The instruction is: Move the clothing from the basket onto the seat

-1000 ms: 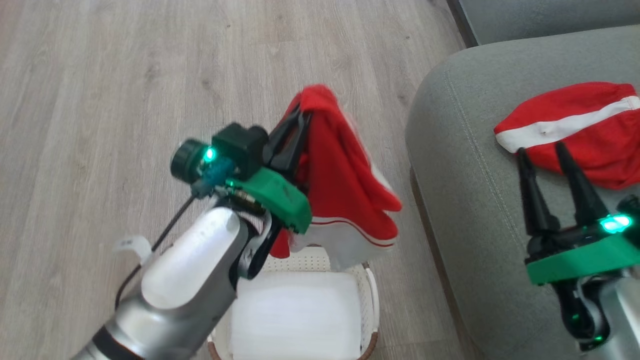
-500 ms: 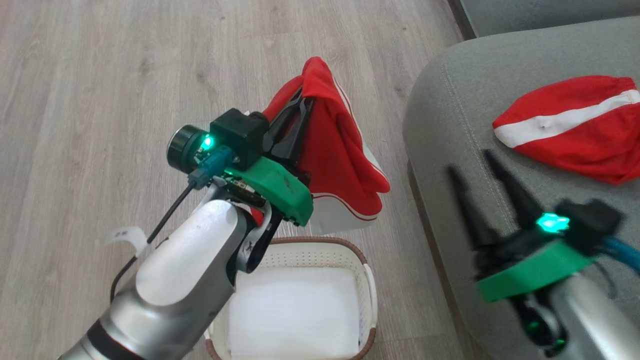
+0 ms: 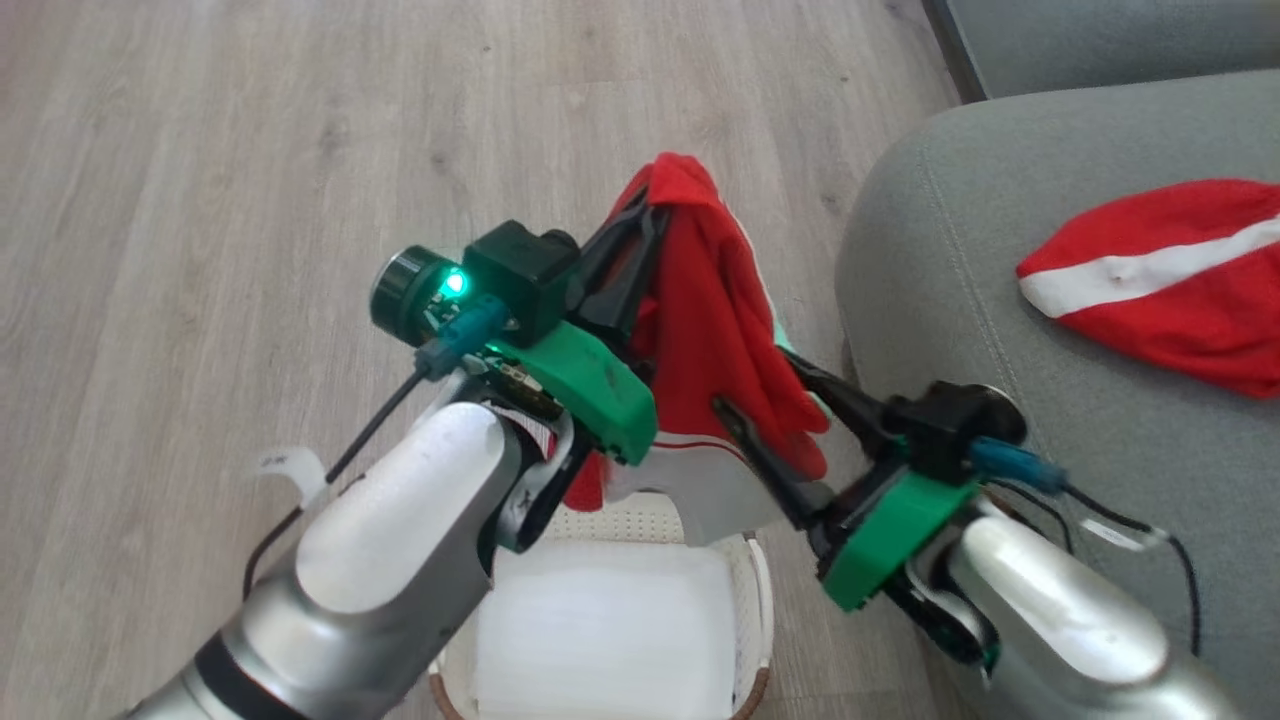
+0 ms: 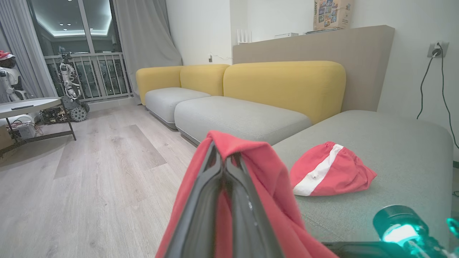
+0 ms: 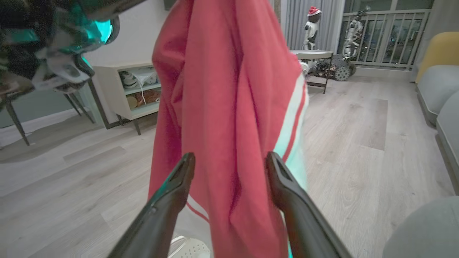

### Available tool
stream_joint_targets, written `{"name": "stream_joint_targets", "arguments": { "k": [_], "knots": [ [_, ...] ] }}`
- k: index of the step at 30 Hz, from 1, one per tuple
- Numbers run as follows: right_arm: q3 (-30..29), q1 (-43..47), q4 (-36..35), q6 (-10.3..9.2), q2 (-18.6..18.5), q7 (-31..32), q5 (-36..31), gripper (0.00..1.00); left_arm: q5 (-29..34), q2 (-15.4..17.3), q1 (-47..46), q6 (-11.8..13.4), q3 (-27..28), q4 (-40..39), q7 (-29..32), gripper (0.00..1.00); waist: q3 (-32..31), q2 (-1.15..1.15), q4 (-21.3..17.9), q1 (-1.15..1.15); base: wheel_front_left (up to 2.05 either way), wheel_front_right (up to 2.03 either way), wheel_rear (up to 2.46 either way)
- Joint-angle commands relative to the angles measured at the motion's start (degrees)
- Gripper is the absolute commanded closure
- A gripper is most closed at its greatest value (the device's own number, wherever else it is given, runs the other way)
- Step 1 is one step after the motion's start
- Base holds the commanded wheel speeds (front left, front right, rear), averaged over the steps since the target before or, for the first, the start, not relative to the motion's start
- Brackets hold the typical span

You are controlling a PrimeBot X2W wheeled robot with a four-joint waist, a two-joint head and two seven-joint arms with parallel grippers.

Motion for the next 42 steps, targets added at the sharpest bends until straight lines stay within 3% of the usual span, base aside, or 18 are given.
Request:
{"name": "stream_joint_targets", "arguments": {
  "k": [1,10,19,20,22,31,41,42],
  "knots": [
    [1.1,-2.75,0.36,-0.01,0.7,-0.37,-0.29,0.0,0.08,0.4,-3.83,-0.29,1.81,-2.26,0.0,1.0,-0.08,0.0,0.51,0.0,0.0,0.0,0.0],
    [2.65,-9.61,11.55,-0.01,5.13,-0.37,-0.55,0.0,-0.15,-1.45,-3.78,-1.09,-0.71,-3.75,0.86,1.0,-0.28,0.0,3.5,0.0,0.0,0.0,0.0],
    [1.33,-10.65,14.63,-0.01,6.62,-0.37,-0.67,0.0,-0.53,-1.76,-3.34,-1.27,-1.85,-4.11,1.34,1.0,-0.19,0.0,5.32,0.0,0.0,0.0,0.0],
    [1.34,-10.57,14.36,-0.01,6.61,-0.37,-0.71,0.2,-0.57,-1.7,-3.27,-1.22,-1.88,-4.09,1.38,1.0,-0.15,0.0,5.39,0.0,0.0,0.0,0.0],
    [1.26,-10.31,13.54,-0.01,6.45,-0.37,-0.62,1.0,-0.67,-1.56,-3.09,-1.09,-1.89,-4.03,1.4,1.0,-0.11,0.0,5.41,0.0,0.0,0.0,0.0],
    [-1.83,-8.07,11.0,-0.01,5.7,-0.37,0.56,1.0,-1.3,-0.6,-1.34,-0.4,-1.7,-3.81,0.91,1.0,-0.31,0.0,4.58,0.0,0.0,0.0,0.0],
    [-11.65,-3.41,6.22,-0.01,3.93,-0.37,0.9,1.0,-2.33,0.55,2.3,0.49,-1.9,-3.22,-0.08,1.0,-0.31,0.0,2.56,0.0,0.0,0.0,0.0],
    [-12.66,-2.89,5.67,-0.01,3.74,-0.37,0.75,1.0,-2.47,0.43,2.62,0.52,-1.91,-3.24,-0.44,0.71,-0.3,0.0,2.24,0.0,0.0,0.0,0.0]
  ]
}}
